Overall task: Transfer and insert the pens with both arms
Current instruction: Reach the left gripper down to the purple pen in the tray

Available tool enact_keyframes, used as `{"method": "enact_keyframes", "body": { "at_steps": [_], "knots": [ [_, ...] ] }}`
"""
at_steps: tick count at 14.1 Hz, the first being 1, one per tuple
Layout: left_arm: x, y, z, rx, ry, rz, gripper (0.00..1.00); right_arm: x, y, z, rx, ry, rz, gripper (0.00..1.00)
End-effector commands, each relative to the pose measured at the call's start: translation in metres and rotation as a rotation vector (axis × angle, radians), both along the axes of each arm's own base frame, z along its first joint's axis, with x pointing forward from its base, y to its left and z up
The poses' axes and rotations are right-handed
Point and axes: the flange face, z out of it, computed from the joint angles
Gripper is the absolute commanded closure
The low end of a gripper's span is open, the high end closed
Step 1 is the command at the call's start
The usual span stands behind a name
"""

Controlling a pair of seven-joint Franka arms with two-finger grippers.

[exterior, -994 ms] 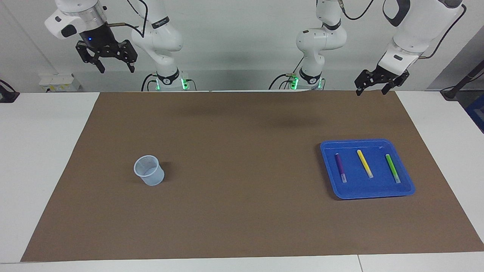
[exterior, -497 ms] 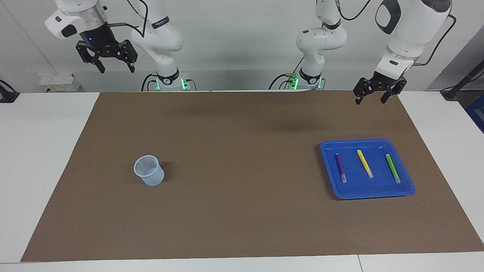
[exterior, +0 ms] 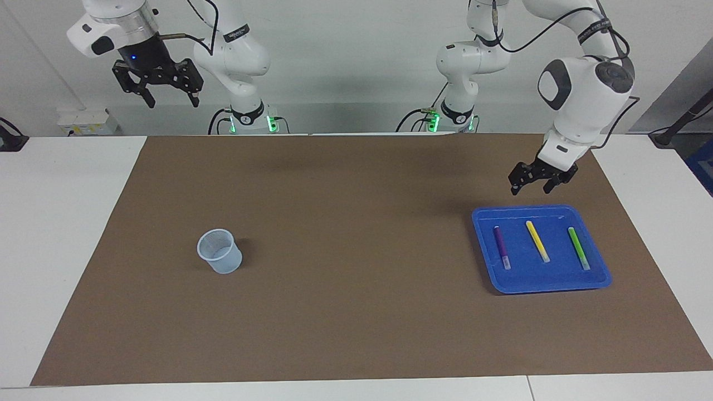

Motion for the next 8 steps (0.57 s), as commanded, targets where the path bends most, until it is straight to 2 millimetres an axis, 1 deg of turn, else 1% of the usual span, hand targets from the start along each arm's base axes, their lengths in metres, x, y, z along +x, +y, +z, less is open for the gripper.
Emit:
{"method": "enact_keyframes", "body": {
  "at_steps": [1, 2, 4, 6, 8],
  "knots": [
    [0.016, -0.001, -0.023, -0.015, -0.033, -0.011, 0.07, -0.007, 0.002, 0.000, 0.001, -0.015, 0.023, 0.00],
    [0.022, -0.002, -0.034, -0.016, -0.042, -0.011, 0.08, -0.007, 0.004, 0.000, 0.001, -0.015, 0.026, 0.00],
    [0.036, -0.001, -0.064, -0.018, -0.071, -0.007, 0.09, -0.007, 0.003, -0.004, 0.000, -0.013, 0.029, 0.00],
    [0.045, 0.000, -0.091, -0.019, -0.079, -0.003, 0.10, -0.008, 0.002, -0.006, 0.001, -0.018, 0.054, 0.00],
    [0.050, -0.006, -0.105, -0.021, -0.091, -0.011, 0.14, -0.010, 0.002, -0.008, 0.000, -0.016, 0.059, 0.00]
  ]
}}
